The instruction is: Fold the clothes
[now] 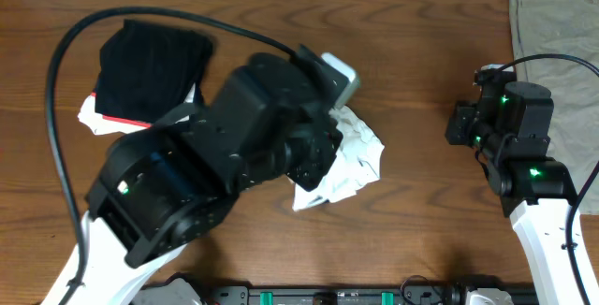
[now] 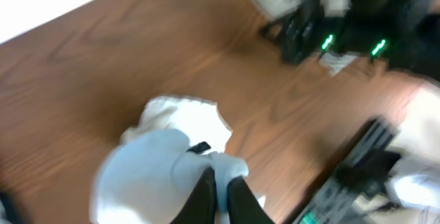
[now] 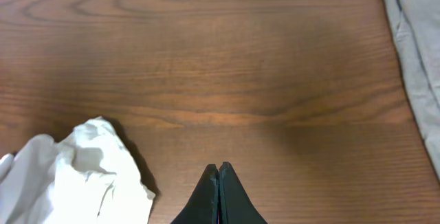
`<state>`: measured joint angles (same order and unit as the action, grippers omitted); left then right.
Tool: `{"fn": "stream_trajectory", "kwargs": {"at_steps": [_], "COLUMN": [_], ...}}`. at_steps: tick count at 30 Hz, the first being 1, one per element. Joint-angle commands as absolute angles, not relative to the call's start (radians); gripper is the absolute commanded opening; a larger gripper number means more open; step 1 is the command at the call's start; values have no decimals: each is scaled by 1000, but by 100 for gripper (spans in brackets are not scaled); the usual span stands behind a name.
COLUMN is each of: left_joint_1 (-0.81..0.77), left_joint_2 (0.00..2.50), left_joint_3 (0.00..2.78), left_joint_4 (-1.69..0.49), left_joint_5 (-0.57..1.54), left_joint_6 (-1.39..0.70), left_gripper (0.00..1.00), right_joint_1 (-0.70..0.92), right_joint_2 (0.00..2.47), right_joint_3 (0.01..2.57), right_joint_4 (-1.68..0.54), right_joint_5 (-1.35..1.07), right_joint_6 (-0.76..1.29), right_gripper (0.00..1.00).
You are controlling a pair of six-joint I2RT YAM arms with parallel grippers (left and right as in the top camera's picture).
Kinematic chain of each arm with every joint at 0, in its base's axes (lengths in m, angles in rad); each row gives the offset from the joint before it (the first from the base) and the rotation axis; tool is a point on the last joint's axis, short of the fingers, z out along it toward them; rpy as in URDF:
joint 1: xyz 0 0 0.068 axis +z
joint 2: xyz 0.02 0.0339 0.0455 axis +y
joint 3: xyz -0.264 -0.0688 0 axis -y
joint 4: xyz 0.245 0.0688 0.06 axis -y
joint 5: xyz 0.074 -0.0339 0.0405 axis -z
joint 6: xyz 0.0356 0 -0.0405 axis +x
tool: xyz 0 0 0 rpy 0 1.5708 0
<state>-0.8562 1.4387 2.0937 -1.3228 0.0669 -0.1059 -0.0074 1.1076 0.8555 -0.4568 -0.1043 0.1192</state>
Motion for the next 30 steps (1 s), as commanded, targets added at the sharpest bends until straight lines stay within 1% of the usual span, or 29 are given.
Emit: {"fn": "stream_trajectory", "kwargs": {"at_steps": [1, 3, 7, 10, 15, 17, 24, 27, 30], "left_joint_1": [-897, -918, -967, -1044, -1093, -1092, -1063, -1005, -929], "left_joint_2": [1487, 1490, 1473, 1458, 1470, 1485, 1578, 1642, 1704], "left_joint_3": [2215, 2252, 2294, 2298, 2297, 2297, 2297, 2295, 2295], "left_joint_4": [-1375, -1360, -1289, -1222, -1139, -1114, -1098, -1122, -1163], "left_joint_5": [-146, -196, -199, -199, -200, -229, -521, -575, -635], "left_joint_6": [-94, -127, -129, -127, -91, -89, -90, -96, -169], "left_gripper": [6, 6, 6, 6, 6, 5, 6, 6, 6], "right_joint_1": [-15, -15, -15, -15, -15, -15, -15, -15, -15], "right_joint_2": [1095, 1095, 1089, 1077, 1065, 1065, 1065, 1065, 1065], "right_joint_3": [882, 897, 941, 972, 975, 975, 974, 974, 974], "right_joint_4": [-459, -465, -497, -525, -527, -531, -555, -565, -569], "right_joint_5": [-80, -88, -106, -105, -105, -105, -105, -104, -104], "right_joint_6": [97, 109, 111, 108, 107, 107, 107, 107, 107], "right_gripper": [1, 1, 1, 1, 1, 1, 1, 1, 1]}}
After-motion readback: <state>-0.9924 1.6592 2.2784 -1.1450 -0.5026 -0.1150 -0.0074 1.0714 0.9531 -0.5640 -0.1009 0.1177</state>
